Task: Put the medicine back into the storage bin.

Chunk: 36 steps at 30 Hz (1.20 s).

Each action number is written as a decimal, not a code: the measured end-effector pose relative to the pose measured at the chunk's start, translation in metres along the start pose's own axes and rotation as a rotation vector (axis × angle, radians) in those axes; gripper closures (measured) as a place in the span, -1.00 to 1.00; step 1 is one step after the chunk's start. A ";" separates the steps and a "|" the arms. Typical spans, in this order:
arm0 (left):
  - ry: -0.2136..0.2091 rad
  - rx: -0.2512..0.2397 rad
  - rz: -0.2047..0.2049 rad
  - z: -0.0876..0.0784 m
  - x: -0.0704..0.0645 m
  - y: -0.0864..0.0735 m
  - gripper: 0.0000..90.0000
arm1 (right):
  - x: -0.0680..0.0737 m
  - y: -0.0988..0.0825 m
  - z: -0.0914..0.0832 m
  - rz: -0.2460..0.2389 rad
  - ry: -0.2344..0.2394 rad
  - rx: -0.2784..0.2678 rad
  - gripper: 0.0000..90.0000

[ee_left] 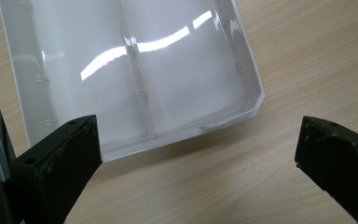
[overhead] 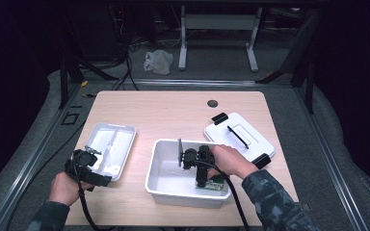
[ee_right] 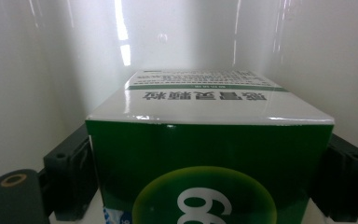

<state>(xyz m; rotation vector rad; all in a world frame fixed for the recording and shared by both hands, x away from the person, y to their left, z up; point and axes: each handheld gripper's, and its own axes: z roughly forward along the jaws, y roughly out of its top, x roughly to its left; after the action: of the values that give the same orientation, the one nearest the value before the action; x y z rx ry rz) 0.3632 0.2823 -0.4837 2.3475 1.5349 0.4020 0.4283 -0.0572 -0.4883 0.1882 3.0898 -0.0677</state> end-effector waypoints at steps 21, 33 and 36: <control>0.005 0.004 -0.004 -0.001 0.003 0.000 -1.00 | 0.012 -0.055 -0.094 0.143 -0.018 -0.325 -0.97; 0.014 0.014 -0.007 -0.001 0.007 0.004 -1.00 | 0.031 -0.152 -0.098 0.454 -0.126 -0.484 -0.98; 0.016 0.020 -0.013 0.000 0.010 0.010 -1.00 | 0.035 -0.181 -0.083 0.566 -0.125 -0.523 -0.98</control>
<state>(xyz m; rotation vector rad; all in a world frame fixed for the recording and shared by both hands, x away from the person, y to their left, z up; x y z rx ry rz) 0.3751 0.2881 -0.4791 2.3537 1.5672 0.4059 0.3676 -0.2282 -0.3992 0.9568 2.6856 0.6978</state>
